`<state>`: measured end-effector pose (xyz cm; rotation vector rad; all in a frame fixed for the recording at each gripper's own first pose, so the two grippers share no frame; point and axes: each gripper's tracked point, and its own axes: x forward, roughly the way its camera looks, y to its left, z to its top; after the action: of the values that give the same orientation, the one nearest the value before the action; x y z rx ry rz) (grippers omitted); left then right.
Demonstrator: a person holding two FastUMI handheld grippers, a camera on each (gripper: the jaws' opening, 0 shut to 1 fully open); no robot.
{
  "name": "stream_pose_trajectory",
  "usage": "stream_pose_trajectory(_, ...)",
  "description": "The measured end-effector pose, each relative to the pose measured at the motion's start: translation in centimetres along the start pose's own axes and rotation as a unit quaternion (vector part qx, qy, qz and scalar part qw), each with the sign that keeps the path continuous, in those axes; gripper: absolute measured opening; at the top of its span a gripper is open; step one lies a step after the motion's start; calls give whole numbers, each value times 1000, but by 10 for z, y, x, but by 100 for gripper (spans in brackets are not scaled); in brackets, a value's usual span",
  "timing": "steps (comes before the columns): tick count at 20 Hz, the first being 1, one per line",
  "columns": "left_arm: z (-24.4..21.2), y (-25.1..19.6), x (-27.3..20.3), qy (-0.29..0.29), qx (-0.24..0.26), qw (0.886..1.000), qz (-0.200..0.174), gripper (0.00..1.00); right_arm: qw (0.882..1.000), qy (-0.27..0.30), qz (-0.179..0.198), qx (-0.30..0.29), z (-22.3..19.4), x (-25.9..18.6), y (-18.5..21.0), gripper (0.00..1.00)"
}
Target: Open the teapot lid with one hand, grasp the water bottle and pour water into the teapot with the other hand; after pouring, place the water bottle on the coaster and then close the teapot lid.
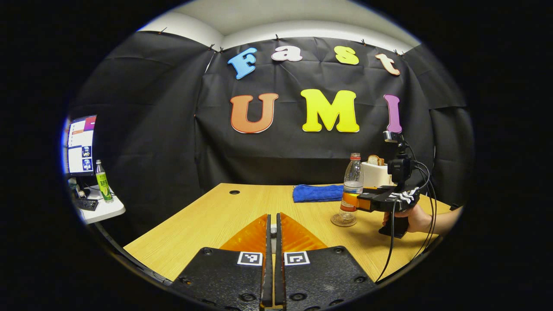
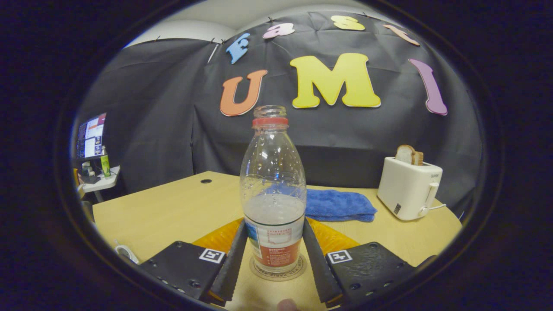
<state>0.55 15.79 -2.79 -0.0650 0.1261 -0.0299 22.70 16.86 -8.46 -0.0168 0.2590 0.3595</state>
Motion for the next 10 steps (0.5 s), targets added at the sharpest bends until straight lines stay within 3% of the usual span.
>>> stream_pose_trajectory(10, -7, 1, 4, 11, -3, 1000, 1, 5, 1000, 11, -8, 5, -16, 13, -8, 73)
